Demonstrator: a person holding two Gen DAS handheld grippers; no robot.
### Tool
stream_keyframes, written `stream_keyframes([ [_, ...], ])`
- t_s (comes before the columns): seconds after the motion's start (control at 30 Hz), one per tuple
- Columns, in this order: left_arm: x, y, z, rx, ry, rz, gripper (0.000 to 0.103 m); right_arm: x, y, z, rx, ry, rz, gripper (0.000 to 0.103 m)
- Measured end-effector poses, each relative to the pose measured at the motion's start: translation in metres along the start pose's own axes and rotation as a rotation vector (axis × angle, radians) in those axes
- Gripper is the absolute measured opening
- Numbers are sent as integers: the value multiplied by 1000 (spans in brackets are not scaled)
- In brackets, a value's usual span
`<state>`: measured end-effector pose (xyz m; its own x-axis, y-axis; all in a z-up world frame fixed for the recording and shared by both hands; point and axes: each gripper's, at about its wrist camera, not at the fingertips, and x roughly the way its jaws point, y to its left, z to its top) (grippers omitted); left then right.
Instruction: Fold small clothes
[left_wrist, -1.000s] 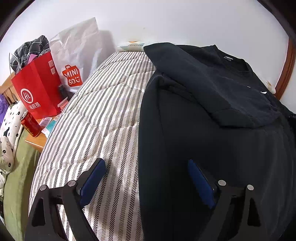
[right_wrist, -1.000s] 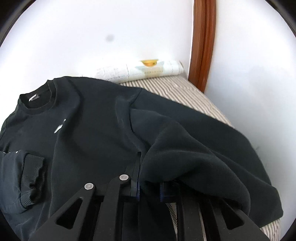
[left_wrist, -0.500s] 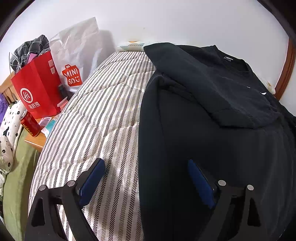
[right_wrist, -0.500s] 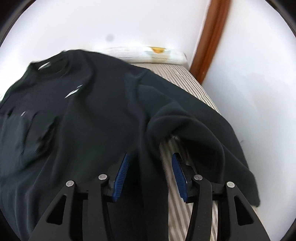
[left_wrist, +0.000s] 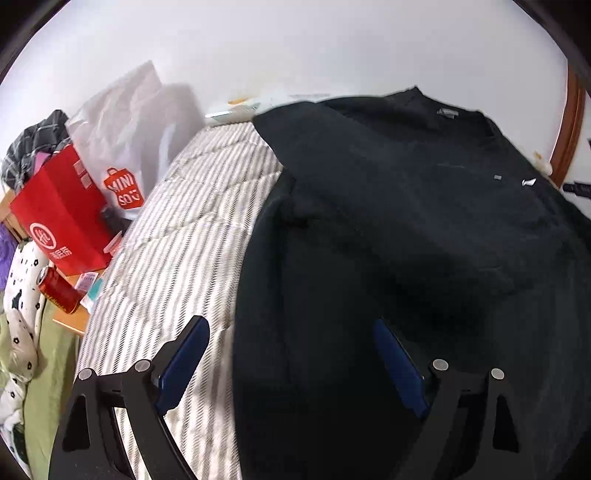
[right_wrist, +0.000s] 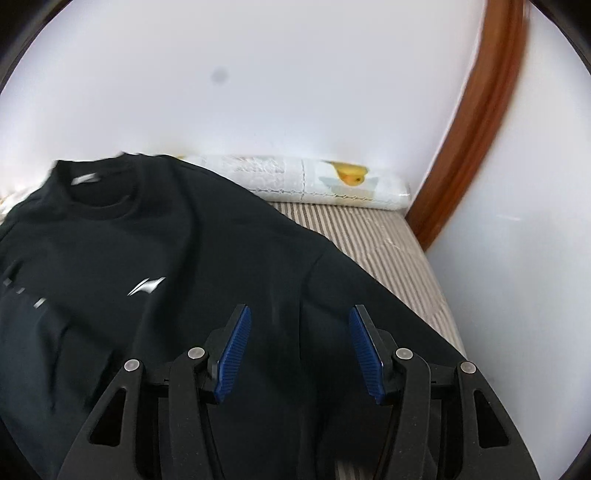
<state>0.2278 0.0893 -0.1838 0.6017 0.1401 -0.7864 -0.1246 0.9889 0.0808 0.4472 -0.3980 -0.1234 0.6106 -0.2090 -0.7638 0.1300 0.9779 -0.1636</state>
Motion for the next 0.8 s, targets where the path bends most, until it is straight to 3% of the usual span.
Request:
stream_keyframes([
  [0.1,3,1,-1,-15,3,-12,89,34,5,11,25,64,-38,50],
  [0.23,8,11,-3,-64,24,-53,92,69,2,13,82,125,-23,44],
  [0.3,9,11,-3,-71,24,-57,92,73,5,18,80,88,4,14],
  [0.37,9,9,-4,-62,23,-47,93,71,5,18,62,57,-27,9],
  [0.53,10,11,-3,-64,25,-51,93,76,-26,23,203,36,25,8],
  [0.63,10,12,-2,-65,25,-53,93,82,-16,23,165,53,-12,10],
  [0.7,10,12,-2,-65,25,-53,93,75,-7,23,122,54,-43,19],
  [0.8,10,13,-2,-66,25,-55,93,52,1,21,134,40,-45,24],
])
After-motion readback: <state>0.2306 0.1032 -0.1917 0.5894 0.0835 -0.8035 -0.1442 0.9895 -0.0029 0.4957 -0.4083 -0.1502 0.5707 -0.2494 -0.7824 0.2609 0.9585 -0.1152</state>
